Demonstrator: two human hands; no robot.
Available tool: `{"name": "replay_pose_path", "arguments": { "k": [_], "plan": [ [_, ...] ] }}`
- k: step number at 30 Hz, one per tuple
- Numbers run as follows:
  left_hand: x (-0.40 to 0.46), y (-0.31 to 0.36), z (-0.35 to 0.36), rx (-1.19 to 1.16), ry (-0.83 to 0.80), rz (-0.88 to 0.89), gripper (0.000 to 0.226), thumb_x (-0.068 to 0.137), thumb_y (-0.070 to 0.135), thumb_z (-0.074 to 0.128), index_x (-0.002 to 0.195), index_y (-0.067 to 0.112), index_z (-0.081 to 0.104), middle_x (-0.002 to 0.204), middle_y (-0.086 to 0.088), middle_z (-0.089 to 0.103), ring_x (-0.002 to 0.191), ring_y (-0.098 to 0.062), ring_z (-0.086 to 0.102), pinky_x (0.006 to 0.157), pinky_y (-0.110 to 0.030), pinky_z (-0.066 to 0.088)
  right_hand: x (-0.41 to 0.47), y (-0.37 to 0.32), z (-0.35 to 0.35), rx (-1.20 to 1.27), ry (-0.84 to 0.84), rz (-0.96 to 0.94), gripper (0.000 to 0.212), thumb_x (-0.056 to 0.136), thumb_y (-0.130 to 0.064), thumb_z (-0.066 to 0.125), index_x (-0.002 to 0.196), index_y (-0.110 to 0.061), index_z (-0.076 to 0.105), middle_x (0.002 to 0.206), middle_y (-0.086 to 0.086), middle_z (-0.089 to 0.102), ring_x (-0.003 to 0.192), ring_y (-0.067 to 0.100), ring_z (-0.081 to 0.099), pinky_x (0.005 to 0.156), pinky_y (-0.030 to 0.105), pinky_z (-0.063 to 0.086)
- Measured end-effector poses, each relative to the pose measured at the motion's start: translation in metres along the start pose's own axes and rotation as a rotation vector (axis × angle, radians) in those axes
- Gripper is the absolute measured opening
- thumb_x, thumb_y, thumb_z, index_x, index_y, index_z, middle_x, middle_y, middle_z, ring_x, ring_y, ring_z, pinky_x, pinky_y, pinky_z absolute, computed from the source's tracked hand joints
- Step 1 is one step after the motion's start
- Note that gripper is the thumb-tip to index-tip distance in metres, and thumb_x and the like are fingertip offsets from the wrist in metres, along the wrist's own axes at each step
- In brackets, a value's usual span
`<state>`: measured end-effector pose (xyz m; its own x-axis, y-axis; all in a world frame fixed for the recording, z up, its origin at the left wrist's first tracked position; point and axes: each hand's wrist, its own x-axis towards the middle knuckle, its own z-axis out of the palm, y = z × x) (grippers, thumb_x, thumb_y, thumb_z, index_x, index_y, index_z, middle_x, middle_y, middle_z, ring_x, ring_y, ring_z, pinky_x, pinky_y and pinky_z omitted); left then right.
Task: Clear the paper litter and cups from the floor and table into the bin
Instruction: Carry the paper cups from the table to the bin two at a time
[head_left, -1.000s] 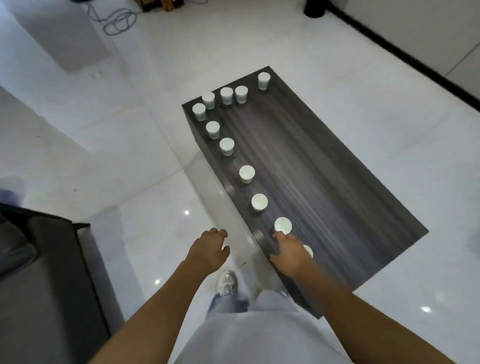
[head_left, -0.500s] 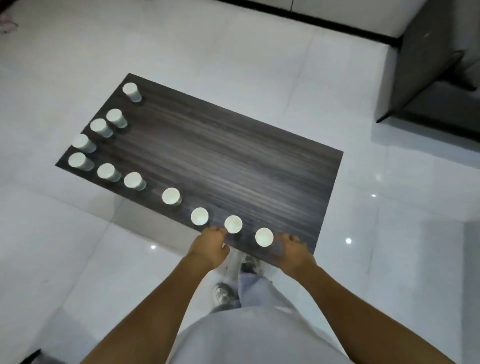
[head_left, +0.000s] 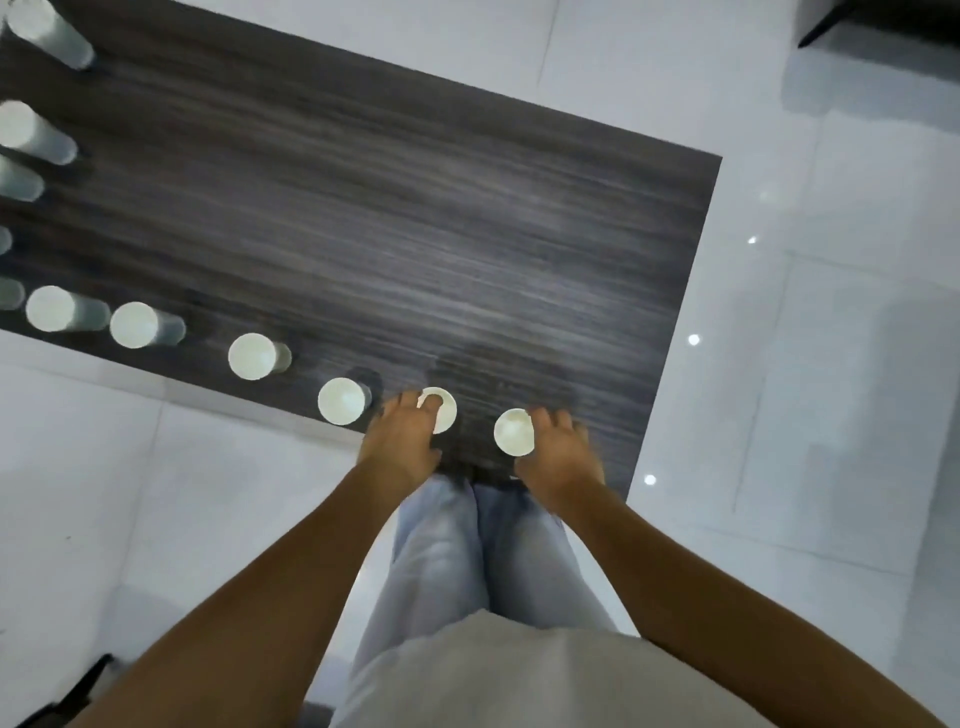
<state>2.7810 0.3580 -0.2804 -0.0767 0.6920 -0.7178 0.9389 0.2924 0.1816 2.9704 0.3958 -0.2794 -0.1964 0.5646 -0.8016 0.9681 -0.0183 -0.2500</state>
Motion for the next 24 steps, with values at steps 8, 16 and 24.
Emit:
{"name": "replay_pose_path", "arguments": {
  "k": [8,16,24],
  "plan": [
    [0.074,-0.014,0.07,0.202,0.029,0.098,0.076,0.086,0.03,0.068,0.147,0.027,0.023,0.158,-0.01,0.005,0.145,-0.036,0.009,0.115,-0.047,0.022,0.08,0.0,0.059,-0.127,0.024,-0.035,0.078,0.083,-0.03,0.071,0.145,-0.03,0.023,0.152,0.007,0.019,0.137,0.033,0.024,0.107,0.051,0.038],
    [0.076,-0.025,0.082,0.077,0.058,0.094,0.071,0.083,0.021,0.069,0.141,0.028,0.029,0.151,-0.006,0.025,0.138,-0.027,0.027,0.109,-0.036,0.036,0.087,0.001,0.063,-0.094,0.076,-0.029,0.065,0.081,-0.015,0.074,0.134,-0.023,0.038,0.137,0.005,0.037,0.129,0.027,0.037,0.1,0.042,0.048],
    [0.033,-0.052,0.013,-0.11,0.11,-0.014,0.068,0.086,0.036,0.064,0.143,0.032,0.027,0.148,0.0,0.028,0.133,-0.021,0.033,0.104,-0.033,0.041,0.059,-0.068,0.006,-0.186,0.092,-0.125,0.063,0.084,-0.025,0.071,0.136,-0.022,0.036,0.142,0.004,0.027,0.131,0.026,0.032,0.096,0.038,0.05]
  ]
}}
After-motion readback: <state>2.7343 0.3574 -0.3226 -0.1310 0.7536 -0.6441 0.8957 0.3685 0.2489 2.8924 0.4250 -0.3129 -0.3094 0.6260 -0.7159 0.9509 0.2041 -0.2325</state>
